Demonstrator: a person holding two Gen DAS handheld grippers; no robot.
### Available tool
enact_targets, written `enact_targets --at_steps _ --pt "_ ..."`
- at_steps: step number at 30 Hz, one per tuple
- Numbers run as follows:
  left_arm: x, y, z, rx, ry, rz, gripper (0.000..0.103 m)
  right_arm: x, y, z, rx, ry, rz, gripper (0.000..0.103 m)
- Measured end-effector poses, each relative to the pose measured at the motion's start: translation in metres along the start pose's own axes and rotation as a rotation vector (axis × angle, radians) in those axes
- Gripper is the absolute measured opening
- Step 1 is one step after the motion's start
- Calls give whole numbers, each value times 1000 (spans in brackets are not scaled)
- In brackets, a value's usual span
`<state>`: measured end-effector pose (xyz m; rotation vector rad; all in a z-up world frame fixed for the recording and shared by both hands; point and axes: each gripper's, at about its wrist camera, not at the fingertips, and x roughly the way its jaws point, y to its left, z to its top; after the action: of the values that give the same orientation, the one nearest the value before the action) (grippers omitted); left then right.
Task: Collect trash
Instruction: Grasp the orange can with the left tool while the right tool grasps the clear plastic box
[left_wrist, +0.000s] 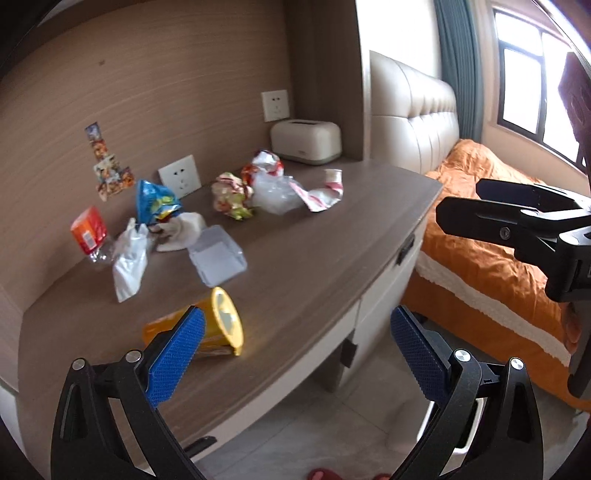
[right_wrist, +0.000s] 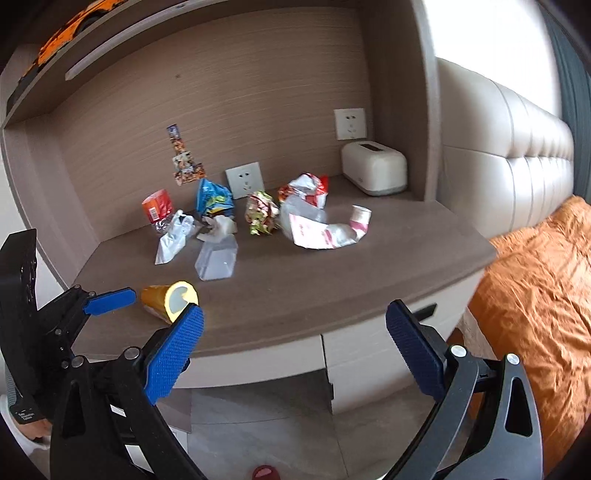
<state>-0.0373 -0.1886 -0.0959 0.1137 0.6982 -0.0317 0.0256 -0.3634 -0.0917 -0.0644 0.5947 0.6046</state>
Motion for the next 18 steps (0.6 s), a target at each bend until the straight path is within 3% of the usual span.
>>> enact_targets --at_steps 4,9,14,18 --pt "0 38 -5 21 -24 10 98 29 24 21 -51 15 64 98" --pt "22 74 -10 128 20 9 98 76 46 32 -61 68 115 98" --pt "48 91 -15 184 77 -69 98 121 61 34 -43 123 133 98" --pt "65 96 -17 200 120 -184 98 153 70 38 -60 157 124 98"
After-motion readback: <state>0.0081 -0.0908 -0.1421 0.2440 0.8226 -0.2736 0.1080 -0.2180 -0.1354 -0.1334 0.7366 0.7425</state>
